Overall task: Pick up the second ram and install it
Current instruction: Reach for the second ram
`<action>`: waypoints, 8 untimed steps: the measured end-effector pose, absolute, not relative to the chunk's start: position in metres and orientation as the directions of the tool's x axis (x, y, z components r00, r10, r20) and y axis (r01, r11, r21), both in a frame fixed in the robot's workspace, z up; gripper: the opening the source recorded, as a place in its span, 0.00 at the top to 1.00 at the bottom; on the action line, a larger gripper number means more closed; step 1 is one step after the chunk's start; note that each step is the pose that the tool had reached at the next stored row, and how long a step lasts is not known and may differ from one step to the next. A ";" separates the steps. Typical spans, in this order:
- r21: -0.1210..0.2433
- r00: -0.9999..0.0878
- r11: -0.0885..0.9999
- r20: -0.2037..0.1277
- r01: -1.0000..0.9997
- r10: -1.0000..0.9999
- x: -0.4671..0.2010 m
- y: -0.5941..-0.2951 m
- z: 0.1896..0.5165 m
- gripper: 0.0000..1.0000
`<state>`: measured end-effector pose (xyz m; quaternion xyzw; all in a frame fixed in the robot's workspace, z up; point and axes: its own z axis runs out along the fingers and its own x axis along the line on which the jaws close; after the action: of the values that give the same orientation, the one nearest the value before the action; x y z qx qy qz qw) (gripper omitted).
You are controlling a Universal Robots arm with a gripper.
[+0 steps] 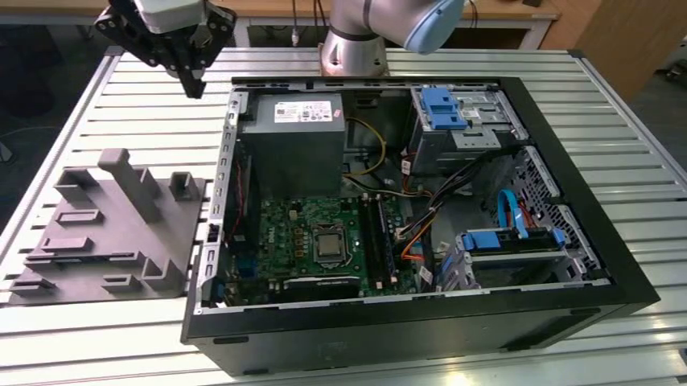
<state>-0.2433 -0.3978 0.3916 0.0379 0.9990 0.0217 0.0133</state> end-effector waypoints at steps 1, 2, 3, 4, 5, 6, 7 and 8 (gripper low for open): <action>0.044 -0.997 0.996 -0.025 0.075 0.076 -0.246 -0.398 0.392 0.90; 0.044 -0.997 0.996 -0.025 0.075 0.076 -0.249 -0.398 0.391 0.90; 0.044 -0.997 0.996 -0.025 0.075 0.076 -0.252 -0.398 0.391 0.90; 0.044 -0.997 0.996 -0.025 0.075 0.076 -0.255 -0.398 0.391 0.90; 0.044 -0.997 0.996 -0.025 0.075 0.076 -0.258 -0.398 0.391 0.90; 0.044 -0.997 0.996 -0.025 0.075 0.076 -0.261 -0.398 0.391 0.90; 0.044 -0.997 0.996 -0.025 0.075 0.076 -0.264 -0.398 0.391 0.90; 0.044 -0.997 0.996 -0.025 0.075 0.076 -0.266 -0.398 0.391 0.90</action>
<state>-0.2663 -0.3975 0.3907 0.0379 0.9990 0.0217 0.0133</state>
